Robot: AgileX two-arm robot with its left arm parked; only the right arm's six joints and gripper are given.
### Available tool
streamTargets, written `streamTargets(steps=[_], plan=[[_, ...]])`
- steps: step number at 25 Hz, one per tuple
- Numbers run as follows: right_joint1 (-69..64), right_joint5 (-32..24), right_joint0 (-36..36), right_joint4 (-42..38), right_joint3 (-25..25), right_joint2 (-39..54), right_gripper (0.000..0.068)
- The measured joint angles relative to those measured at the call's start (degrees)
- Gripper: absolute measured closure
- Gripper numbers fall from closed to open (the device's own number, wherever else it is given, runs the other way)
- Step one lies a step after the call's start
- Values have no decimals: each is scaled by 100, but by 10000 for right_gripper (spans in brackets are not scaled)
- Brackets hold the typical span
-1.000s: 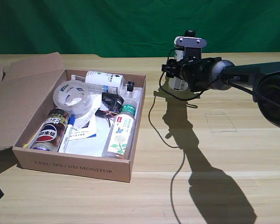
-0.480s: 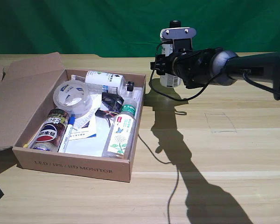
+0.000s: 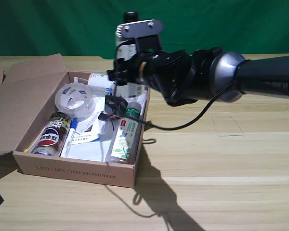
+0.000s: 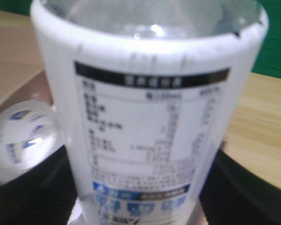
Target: Place the white bottle into the box.
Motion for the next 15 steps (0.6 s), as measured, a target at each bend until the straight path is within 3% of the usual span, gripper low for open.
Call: streamTargets(steps=[4,9,15], plan=[[230,-11,609,-615,-19,-58,155],[935,53,641,-1936,-98,-492,155],[1099,257,648,-2218,-144,-718,155]])
